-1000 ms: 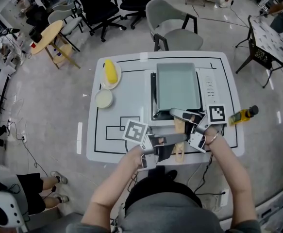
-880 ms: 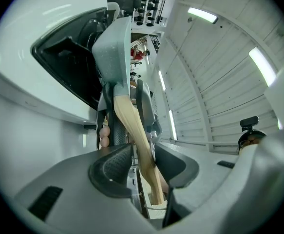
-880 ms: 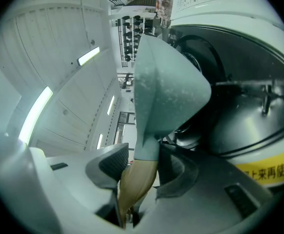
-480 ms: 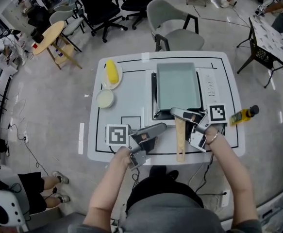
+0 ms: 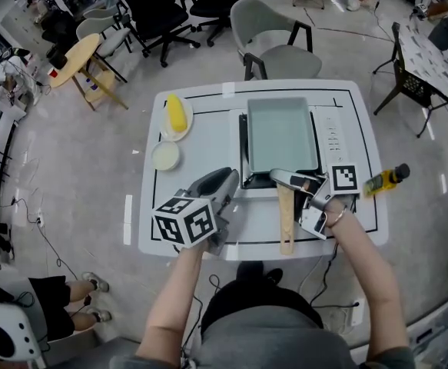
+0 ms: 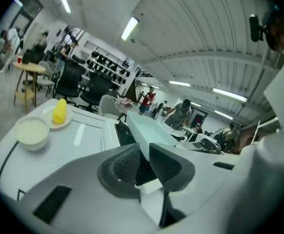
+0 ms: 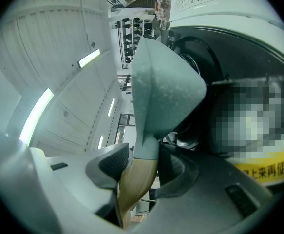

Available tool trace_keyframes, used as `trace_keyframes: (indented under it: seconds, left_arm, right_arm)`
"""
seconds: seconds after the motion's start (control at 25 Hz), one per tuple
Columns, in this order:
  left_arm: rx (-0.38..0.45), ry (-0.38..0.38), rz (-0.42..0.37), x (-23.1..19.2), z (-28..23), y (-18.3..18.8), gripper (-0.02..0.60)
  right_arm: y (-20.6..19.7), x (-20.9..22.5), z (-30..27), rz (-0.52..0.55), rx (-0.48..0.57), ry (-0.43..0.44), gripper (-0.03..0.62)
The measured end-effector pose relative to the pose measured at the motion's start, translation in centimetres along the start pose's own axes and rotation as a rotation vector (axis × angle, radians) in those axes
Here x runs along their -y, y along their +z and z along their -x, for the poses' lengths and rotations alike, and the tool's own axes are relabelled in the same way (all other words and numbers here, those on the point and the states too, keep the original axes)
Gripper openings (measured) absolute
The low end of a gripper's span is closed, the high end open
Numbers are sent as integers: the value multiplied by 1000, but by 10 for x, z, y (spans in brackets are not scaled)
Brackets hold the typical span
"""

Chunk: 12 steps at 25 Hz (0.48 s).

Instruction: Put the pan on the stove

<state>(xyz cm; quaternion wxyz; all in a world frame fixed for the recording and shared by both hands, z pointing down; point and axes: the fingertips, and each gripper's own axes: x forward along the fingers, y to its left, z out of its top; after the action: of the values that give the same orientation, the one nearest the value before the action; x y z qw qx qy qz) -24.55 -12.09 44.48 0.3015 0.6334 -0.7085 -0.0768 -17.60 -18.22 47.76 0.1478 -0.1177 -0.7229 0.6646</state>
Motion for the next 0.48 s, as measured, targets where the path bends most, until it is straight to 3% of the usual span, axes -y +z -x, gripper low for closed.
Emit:
trace_keyframes:
  seconds: [0.16, 0.48]
  left_arm:
    - [40, 81, -103, -2, -2, 11, 23]
    - [55, 69, -91, 0, -5, 15, 8]
  right_arm:
    - [1, 0, 1, 0, 1, 3, 173]
    - [1, -2, 0, -2, -9, 24, 176]
